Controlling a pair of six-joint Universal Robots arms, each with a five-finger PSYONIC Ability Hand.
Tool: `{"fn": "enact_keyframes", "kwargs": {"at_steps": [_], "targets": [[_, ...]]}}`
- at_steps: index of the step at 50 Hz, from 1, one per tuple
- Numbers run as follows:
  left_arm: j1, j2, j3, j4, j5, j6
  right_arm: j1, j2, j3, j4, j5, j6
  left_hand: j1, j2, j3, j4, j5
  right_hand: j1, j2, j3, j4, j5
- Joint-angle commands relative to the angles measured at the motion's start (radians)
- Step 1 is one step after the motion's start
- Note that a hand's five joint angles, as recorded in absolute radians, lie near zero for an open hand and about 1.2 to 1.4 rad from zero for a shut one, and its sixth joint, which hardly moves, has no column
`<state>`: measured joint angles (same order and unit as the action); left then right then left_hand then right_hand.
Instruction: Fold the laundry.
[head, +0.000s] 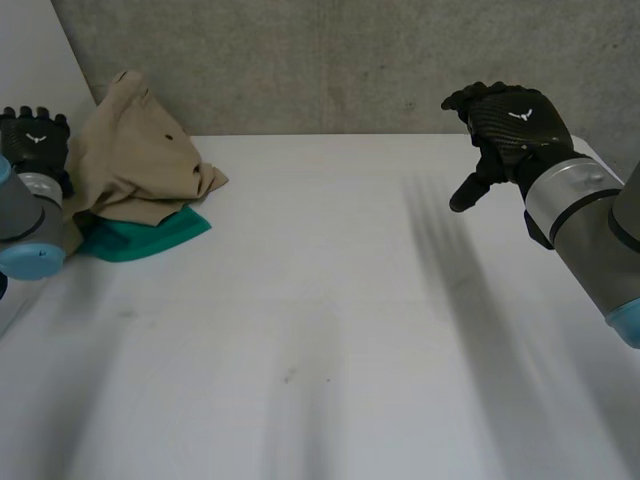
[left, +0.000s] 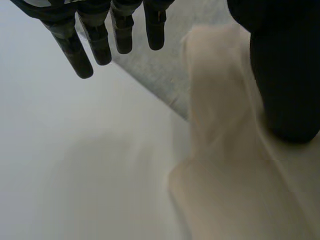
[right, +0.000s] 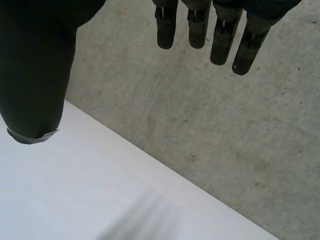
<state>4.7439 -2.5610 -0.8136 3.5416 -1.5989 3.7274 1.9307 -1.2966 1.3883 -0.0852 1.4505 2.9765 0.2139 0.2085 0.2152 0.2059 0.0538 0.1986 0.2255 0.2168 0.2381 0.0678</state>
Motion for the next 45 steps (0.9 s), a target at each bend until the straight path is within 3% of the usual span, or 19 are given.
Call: {"fn": "enact_keyframes", "kwargs": {"at_steps": [1, 2, 3, 5, 6, 13, 20, 23, 27, 28, 35, 36, 37, 38, 39, 45], "targets": [[0.013, -0.102, 0.125, 0.002, 0.074, -0.003, 0.001, 0.003, 0.006, -0.001, 0.002, -0.042, 0.321, 0.327, 0.32, 0.329, 0.307, -0.024, -0.051, -0.042, -0.064, -0.068], [0.013, -0.108, 0.131, 0.002, 0.08, -0.001, 0.001, 0.003, 0.006, -0.001, 0.002, -0.044, 0.421, 0.427, 0.42, 0.429, 0.407, -0.024, -0.051, -0.042, -0.064, -0.068], [0.011, -0.126, 0.152, 0.002, 0.083, 0.0, 0.001, 0.003, 0.006, 0.001, 0.002, -0.044, 0.733, 0.739, 0.732, 0.741, 0.719, -0.024, -0.051, -0.042, -0.064, -0.068], [0.008, -0.136, 0.169, 0.002, 0.077, 0.0, 0.001, 0.003, 0.006, 0.001, 0.002, -0.044, 1.119, 1.124, 1.118, 1.127, 1.105, -0.024, -0.051, -0.042, -0.064, -0.068], [0.001, -0.136, 0.172, 0.003, 0.064, 0.002, -0.001, 0.003, 0.006, 0.001, 0.004, -0.044, 1.182, 1.187, 1.18, 1.19, 1.167, -0.024, -0.051, -0.042, -0.064, -0.068], [-0.082, -0.021, 0.076, 0.006, -0.012, -0.033, -0.006, -0.003, 0.001, 0.001, 0.004, -0.044, 1.182, 1.188, 1.181, 1.19, 1.168, -0.024, -0.051, -0.042, -0.064, -0.068], [-0.229, 0.306, -0.22, 0.01, -0.004, -0.292, -0.013, -0.01, -0.008, 0.002, 0.005, -0.045, 1.182, 1.188, 1.181, 1.19, 1.168, -0.024, -0.051, -0.042, -0.064, -0.068], [-0.333, 0.461, -0.349, 0.002, 0.023, -0.429, -0.015, -0.023, -0.009, 0.002, 0.008, -0.045, 1.182, 1.188, 1.181, 1.19, 1.168, -0.024, -0.051, -0.042, -0.064, -0.068], [-0.464, 0.636, -0.527, -0.006, 0.111, -0.546, -0.015, -0.049, -0.011, 0.001, 0.008, -0.045, 1.182, 1.188, 1.181, 1.19, 1.168, -0.024, -0.051, -0.042, -0.064, -0.068], [-0.511, 0.686, -0.598, -0.006, 0.164, -0.569, -0.015, -0.053, -0.011, 0.001, 0.008, -0.044, 1.182, 1.188, 1.181, 1.19, 1.168, -0.024, -0.051, -0.042, -0.064, -0.068], [-0.647, 0.768, -0.789, -0.026, 0.391, -0.575, -0.016, -0.073, -0.018, -0.001, 0.001, -0.044, 1.182, 1.188, 1.181, 1.19, 1.168, -0.024, -0.051, -0.042, -0.064, -0.068], [-0.674, 0.772, -0.823, -0.041, 0.446, -0.569, -0.016, -0.073, -0.022, -0.001, 0.001, -0.044, 0.77, 0.775, 0.769, 0.778, 0.756, -0.024, -0.051, -0.042, -0.064, -0.068], [-0.683, 0.772, -0.832, -0.05, 0.458, -0.564, -0.018, -0.072, -0.026, 0.002, 0.001, -0.044, 0.507, 0.513, 0.506, 0.515, 0.493, -0.024, -0.051, -0.042, -0.064, -0.068], [-0.694, 0.774, -0.843, -0.061, 0.474, -0.549, -0.016, -0.072, -0.028, 0.005, 0.001, -0.044, 0.086, 0.092, 0.085, 0.094, 0.072, -0.024, -0.051, -0.042, -0.064, -0.068], [-0.697, 0.779, -0.848, -0.072, 0.481, -0.525, -0.016, -0.072, -0.029, 0.007, 0.001, -0.044, -0.039, -0.034, -0.041, -0.031, -0.054, -0.024, -0.051, -0.042, -0.064, -0.068], [-0.667, 0.779, -0.842, -0.112, 0.45, -0.393, -0.015, -0.066, -0.038, 0.01, 0.001, -0.066, -0.027, -0.021, -0.028, -0.019, -0.041, -0.024, -0.051, -0.042, -0.064, -0.068]]}}
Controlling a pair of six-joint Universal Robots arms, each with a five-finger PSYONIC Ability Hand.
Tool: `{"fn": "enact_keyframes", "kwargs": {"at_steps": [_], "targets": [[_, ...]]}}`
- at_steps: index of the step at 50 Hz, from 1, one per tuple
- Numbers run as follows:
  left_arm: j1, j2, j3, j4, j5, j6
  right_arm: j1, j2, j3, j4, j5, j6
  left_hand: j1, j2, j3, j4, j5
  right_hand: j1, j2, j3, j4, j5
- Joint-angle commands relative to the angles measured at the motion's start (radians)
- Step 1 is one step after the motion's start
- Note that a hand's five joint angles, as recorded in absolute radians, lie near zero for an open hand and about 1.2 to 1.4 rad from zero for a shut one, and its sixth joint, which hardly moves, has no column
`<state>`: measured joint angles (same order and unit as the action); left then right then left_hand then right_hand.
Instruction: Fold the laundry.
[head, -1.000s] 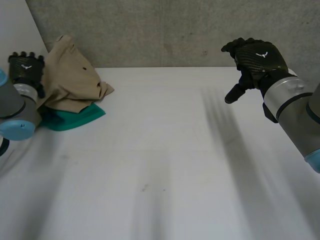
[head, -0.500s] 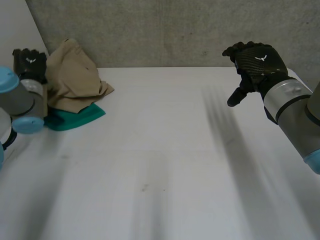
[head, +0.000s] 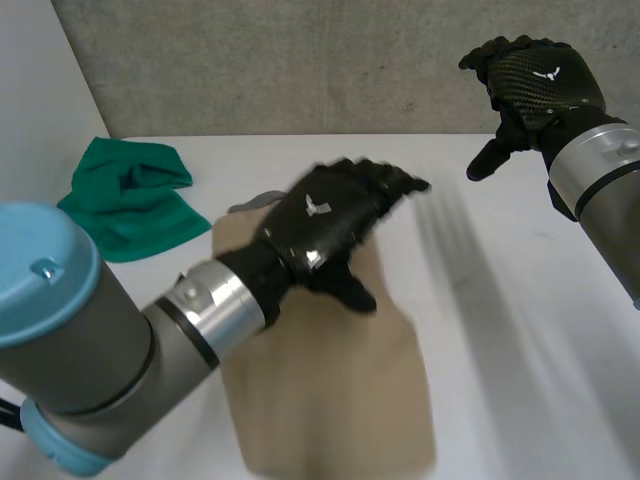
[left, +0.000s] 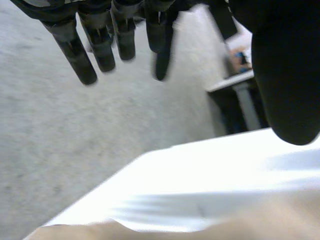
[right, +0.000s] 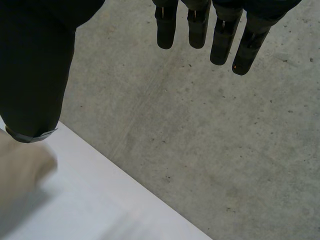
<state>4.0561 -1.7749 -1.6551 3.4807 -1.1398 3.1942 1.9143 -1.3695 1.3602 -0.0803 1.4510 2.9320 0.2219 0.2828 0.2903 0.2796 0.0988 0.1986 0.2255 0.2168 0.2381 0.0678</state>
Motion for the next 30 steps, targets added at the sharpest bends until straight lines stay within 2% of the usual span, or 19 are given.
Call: {"fn": "enact_keyframes", "kwargs": {"at_steps": [1, 5, 9, 14, 17, 20, 27, 30], "targets": [[0.032, -0.008, 0.0, -0.054, -0.02, 0.154, 0.002, 0.01, -0.01, 0.007, 0.0, -0.028, -0.035, -0.096, -0.103, -0.093, -0.086, -0.024, -0.051, -0.042, -0.064, -0.068], [0.087, -0.001, 0.005, -0.072, -0.109, 0.173, 0.009, 0.013, -0.01, 0.022, -0.001, -0.076, -0.026, -0.087, -0.094, -0.084, -0.078, -0.024, -0.051, -0.042, -0.064, -0.068], [0.109, 0.003, 0.002, -0.094, -0.247, 0.171, 0.014, 0.036, -0.01, 0.05, -0.012, -0.143, -0.017, -0.078, -0.086, -0.075, -0.069, -0.024, -0.051, -0.042, -0.064, -0.068], [0.107, 0.006, -0.012, -0.146, -0.49, 0.17, 0.017, 0.087, -0.007, 0.1, -0.06, -0.257, -0.005, -0.066, -0.074, -0.063, -0.057, -0.024, -0.051, -0.042, -0.064, -0.068], [0.107, 0.006, -0.021, -0.179, -0.605, 0.15, 0.022, 0.128, -0.006, 0.142, -0.098, -0.335, -0.008, -0.069, -0.077, -0.066, -0.06, -0.024, -0.051, -0.042, -0.064, -0.068], [0.107, 0.006, -0.032, -0.204, -0.652, 0.115, 0.063, 0.177, -0.009, 0.163, -0.135, -0.404, -0.008, -0.069, -0.077, -0.066, -0.06, -0.024, -0.051, -0.042, -0.064, -0.068], [0.115, -0.008, -0.058, -0.296, -0.65, -0.037, 0.129, 0.294, -0.065, 0.143, -0.164, -0.55, -0.008, -0.069, -0.077, -0.066, -0.06, -0.024, -0.051, -0.042, -0.064, -0.068], [0.113, -0.014, -0.066, -0.334, -0.65, -0.109, 0.137, 0.348, -0.133, 0.139, -0.167, -0.559, -0.005, -0.066, -0.074, -0.063, -0.057, -0.024, -0.051, -0.042, -0.064, -0.068]]}}
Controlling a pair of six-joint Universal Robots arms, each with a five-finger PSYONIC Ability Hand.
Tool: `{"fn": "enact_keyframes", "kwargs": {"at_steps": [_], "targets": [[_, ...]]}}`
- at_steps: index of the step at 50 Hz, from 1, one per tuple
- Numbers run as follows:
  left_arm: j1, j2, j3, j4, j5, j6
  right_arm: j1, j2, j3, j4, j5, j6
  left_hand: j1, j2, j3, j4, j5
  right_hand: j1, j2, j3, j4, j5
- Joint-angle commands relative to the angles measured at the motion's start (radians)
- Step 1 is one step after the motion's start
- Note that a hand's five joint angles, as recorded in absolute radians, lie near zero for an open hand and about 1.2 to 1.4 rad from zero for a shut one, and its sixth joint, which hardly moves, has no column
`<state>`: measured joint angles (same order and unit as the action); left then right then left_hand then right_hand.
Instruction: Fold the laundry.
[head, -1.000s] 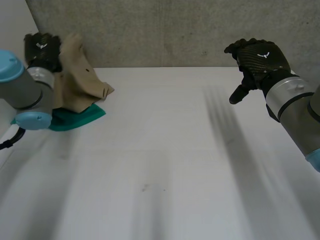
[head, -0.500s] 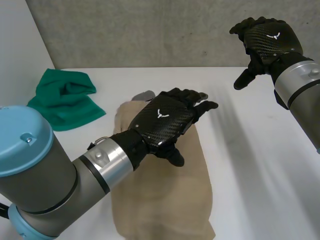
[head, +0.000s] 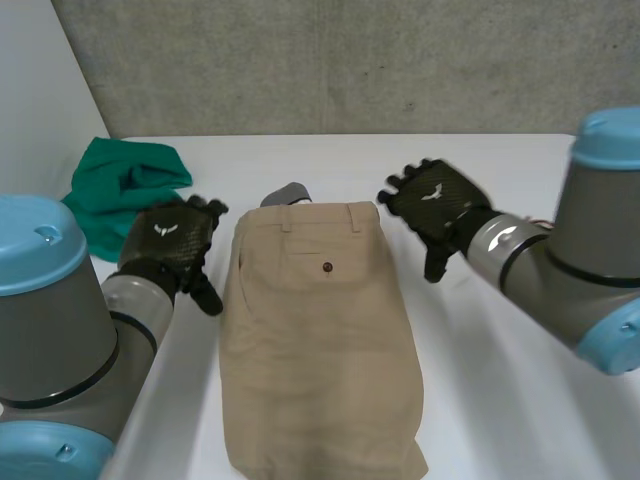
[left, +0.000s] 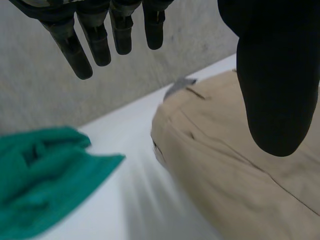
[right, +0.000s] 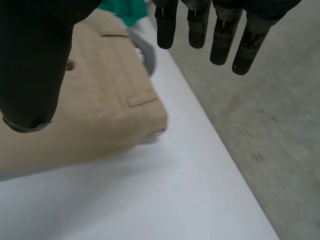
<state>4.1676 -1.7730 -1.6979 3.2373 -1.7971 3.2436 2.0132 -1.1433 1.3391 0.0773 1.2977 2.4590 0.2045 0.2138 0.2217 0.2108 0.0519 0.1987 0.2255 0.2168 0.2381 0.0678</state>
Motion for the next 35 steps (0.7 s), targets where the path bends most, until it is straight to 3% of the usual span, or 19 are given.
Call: {"fn": "enact_keyframes", "kwargs": {"at_steps": [1, 11, 25, 31, 35], "targets": [[0.002, -0.019, -0.025, -0.097, 0.007, -0.177, 0.039, 0.157, -0.161, -0.019, -0.018, -0.083, 0.012, 0.003, -0.005, 0.006, -0.01, -0.024, -0.051, -0.042, -0.064, -0.068], [0.002, -0.097, -0.017, -0.134, 0.007, -0.384, 0.045, 0.434, -0.53, -0.019, -0.051, -0.042, 0.024, 0.014, 0.006, 0.017, 0.002, -0.024, -0.051, -0.042, -0.064, -0.068], [-0.041, -0.244, 0.05, -0.151, 0.007, -0.45, 0.044, 0.801, -0.985, 0.045, -0.129, 0.103, 0.053, 0.044, 0.036, 0.047, 0.031, -0.024, -0.051, -0.042, -0.064, -0.068], [-0.066, -0.324, 0.102, -0.155, 0.002, -0.449, 0.042, 0.898, -1.114, 0.076, -0.141, 0.146, 0.282, 0.272, 0.264, 0.275, 0.26, -0.024, -0.051, -0.042, -0.064, -0.068], [-0.067, -0.355, 0.129, -0.155, -0.004, -0.444, 0.042, 0.927, -1.144, 0.099, -0.159, 0.166, 0.54, 0.53, 0.523, 0.533, 0.518, 0.194, 0.167, 0.176, 0.154, 0.15]]}}
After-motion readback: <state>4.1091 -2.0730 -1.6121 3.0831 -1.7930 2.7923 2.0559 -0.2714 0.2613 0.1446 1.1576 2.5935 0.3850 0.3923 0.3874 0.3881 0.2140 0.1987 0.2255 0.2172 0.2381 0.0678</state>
